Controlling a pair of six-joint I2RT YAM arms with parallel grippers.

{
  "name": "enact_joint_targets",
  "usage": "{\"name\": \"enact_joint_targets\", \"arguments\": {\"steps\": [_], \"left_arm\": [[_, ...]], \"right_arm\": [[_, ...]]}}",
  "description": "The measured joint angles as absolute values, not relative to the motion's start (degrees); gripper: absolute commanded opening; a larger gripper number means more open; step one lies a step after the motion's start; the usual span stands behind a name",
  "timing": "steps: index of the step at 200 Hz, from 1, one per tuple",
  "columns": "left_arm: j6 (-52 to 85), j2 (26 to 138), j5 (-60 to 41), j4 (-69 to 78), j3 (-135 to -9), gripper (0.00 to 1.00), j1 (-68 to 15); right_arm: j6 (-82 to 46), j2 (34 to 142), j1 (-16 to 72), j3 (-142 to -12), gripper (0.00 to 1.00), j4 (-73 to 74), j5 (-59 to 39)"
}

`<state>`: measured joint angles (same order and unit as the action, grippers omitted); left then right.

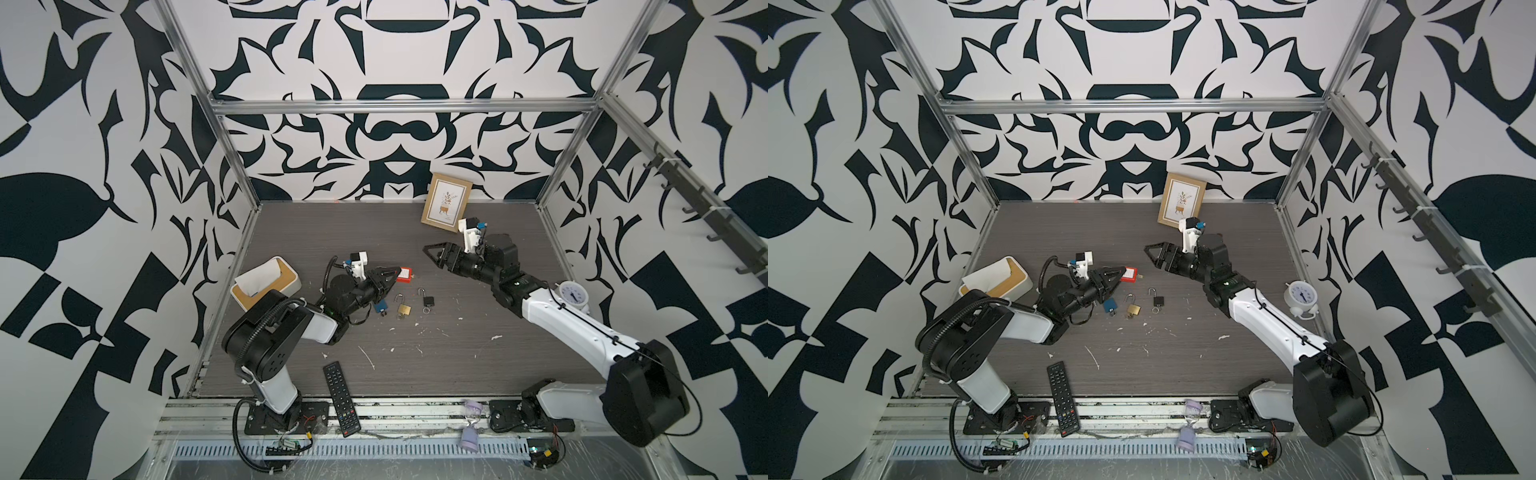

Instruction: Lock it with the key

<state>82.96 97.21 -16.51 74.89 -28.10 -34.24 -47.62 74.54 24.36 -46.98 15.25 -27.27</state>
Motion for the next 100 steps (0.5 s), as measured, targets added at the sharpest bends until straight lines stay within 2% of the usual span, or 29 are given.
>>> {"name": "enact_joint_targets", "arguments": {"steps": [21, 100], "left_arm": [[84.3, 97.1, -15.2, 76.4, -28.1, 0.0, -34.6], [85.6, 96.7, -14.2, 77.4, -28.1, 0.0, -35.0]], "right_arm": [[-52.5, 76.4, 24.4, -45.3, 0.76, 20.3, -29.6], [-61.9, 82.9, 25.2, -41.8, 0.74, 34.4, -34.4]]}}
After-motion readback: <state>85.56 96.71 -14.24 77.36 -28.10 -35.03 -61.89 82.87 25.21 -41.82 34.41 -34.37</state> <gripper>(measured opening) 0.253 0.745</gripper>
